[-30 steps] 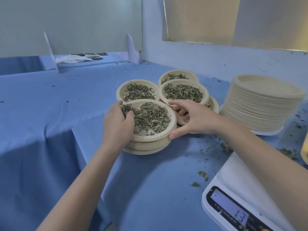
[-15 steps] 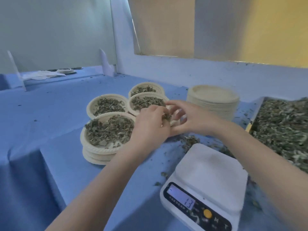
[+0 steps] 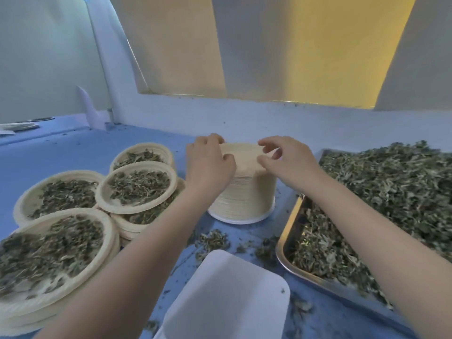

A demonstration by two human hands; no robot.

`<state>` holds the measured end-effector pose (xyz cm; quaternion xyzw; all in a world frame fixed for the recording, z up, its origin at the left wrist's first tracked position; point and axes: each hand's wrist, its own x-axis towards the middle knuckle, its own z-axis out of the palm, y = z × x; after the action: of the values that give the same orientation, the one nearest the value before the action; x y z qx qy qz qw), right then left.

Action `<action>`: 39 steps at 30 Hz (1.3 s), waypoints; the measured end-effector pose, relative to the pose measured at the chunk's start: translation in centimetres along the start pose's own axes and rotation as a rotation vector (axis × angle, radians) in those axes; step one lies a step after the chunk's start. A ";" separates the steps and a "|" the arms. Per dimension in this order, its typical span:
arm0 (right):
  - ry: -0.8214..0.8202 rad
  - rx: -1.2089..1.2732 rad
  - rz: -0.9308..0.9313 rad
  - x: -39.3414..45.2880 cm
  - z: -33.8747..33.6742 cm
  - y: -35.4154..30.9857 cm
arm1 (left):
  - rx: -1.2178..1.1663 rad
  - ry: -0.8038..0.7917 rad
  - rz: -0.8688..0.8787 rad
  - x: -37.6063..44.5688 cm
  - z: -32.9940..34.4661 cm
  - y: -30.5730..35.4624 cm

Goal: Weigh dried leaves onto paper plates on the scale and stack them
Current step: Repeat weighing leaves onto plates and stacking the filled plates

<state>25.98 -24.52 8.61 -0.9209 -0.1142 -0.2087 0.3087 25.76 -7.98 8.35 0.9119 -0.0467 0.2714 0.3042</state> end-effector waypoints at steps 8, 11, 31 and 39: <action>-0.195 -0.085 0.410 3.5 2.6 -0.6 | -0.113 -0.271 -0.384 2.5 2.3 -0.6; -0.166 0.002 0.446 3.5 2.5 0.0 | -0.209 -0.235 -0.440 3.0 2.3 -0.9; -0.055 0.031 0.298 0.4 -2.9 -4.8 | -0.148 -0.225 -0.205 0.9 -4.6 3.1; -0.080 -0.015 0.102 -10.6 -1.5 -8.0 | -0.303 -0.168 -0.244 -10.2 -7.8 -0.5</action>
<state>13.37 -20.03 9.07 -0.9354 -0.0777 -0.1568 0.3072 13.57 -3.85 7.90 0.8740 -0.0014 0.1455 0.4636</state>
